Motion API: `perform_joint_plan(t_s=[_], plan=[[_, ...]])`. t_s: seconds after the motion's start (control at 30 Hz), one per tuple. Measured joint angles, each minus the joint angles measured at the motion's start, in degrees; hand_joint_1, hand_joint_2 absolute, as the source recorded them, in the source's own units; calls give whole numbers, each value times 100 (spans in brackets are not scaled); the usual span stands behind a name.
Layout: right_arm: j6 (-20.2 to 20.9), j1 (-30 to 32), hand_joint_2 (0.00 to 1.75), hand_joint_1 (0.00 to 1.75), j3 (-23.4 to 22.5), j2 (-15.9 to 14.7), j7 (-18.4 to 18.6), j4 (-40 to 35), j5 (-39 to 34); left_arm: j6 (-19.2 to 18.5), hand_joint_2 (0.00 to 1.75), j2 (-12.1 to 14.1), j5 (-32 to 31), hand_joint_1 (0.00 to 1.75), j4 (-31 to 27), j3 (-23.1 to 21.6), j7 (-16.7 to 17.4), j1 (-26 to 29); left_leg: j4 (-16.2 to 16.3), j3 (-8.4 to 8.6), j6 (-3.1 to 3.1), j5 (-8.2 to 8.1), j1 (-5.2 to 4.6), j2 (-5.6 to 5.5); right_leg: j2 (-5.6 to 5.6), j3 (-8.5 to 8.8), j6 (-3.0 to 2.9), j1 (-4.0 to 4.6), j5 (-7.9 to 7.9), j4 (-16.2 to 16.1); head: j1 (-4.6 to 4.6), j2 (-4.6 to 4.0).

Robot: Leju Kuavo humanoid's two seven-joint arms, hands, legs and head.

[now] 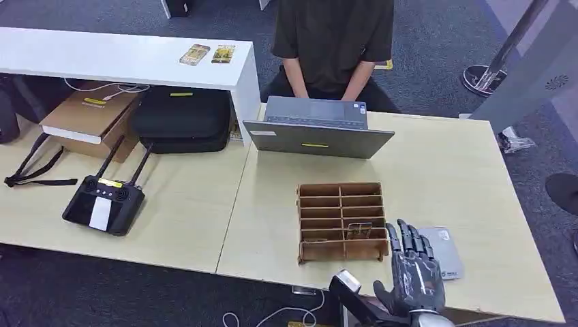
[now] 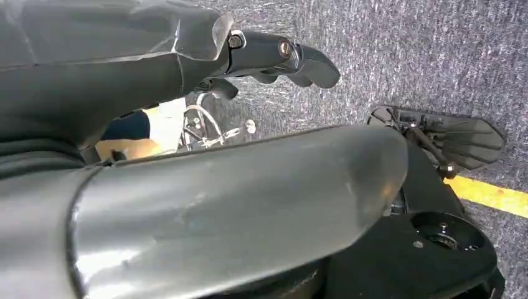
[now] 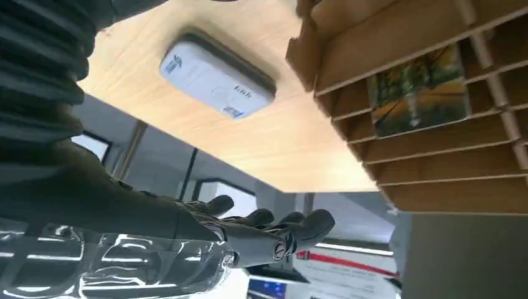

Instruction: Pass the card to the sensor for recognition and then transmit it.

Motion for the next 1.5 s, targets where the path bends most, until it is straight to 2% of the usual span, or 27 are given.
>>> perform_joint_plan(t_s=[0.3, 0.5, 0.57, 0.67, 0.77, 0.87, 1.03, 1.17, 1.37, 1.5], plan=[[-7, -31, 175, 0, 155, 0, 0, 138, -76, 15, 0, 0, -26, 0, 0, -15, 7, -7, 0, -1, 0, 0, -1, 0, 0, 0, 0, -1, 0, 0, 0, 0], [-57, -156, 175, 0, 234, 0, -72, 313, -389, 41, 0, 0, -17, 0, 0, -15, 7, -6, 0, -1, 0, 0, 0, 0, 0, 1, 0, 0, 0, 0, -2, 0], [-329, -254, 175, 0, 262, 39, -166, 497, -392, 55, 0, 0, -52, 0, 0, -15, -11, -3, 0, -1, 0, 0, 0, 1, 0, 2, 0, 0, 0, 0, 0, 0], [-790, -394, 175, 0, 288, 232, -379, 794, -28, 24, 0, 26, -63, 0, 2, -20, -66, 19, -1, 1, -1, 1, 2, 1, 1, 2, -1, 2, 1, 3, 0, 0], [-1001, -619, 175, 0, 295, 586, -853, 1194, 468, 33, 0, 63, -9, 0, 2, -20, -123, 25, -1, 2, -5, 3, 5, 3, 2, 2, -2, 6, 1, 4, -2, 0], [-1295, -871, 175, 0, 297, 902, -1090, 1686, 610, 31, 0, 74, 13, 0, 2, -17, -166, 25, -1, 2, -6, 5, 6, 2, 2, 2, -3, 7, 0, 6, -2, 0], [-1755, -1044, 175, 0, 258, 1198, -1279, 2236, 794, 7, 0, 48, -79, 0, 2, -18, -164, 24, -1, 1, -6, 4, 5, 1, 1, 3, -3, 6, 0, 4, 0, 0], [-2116, -1184, 175, 0, 133, 1246, -1320, 2759, 816, 20, 0, 11, -146, 0, 2, -17, -164, 23, -1, 0, -5, 4, 3, 0, 0, 4, -2, 4, 0, 2, 0, 0], [-1989, -1109, 175, 0, -2, 1381, -1117, 2911, 990, 22, 0, 11, -199, 0, 2, -20, -164, 16, -1, 1, -5, 3, 4, -1, 0, 2, -3, 5, -1, 2, 0, 0], [-1668, -1059, 175, 0, -7, 1379, -920, 2887, 995, 28, 0, 11, -203, 0, 2, -20, -164, 16, -1, 2, -5, 3, 5, 2, 1, 0, -5, 6, -2, 2, 0, 0]])
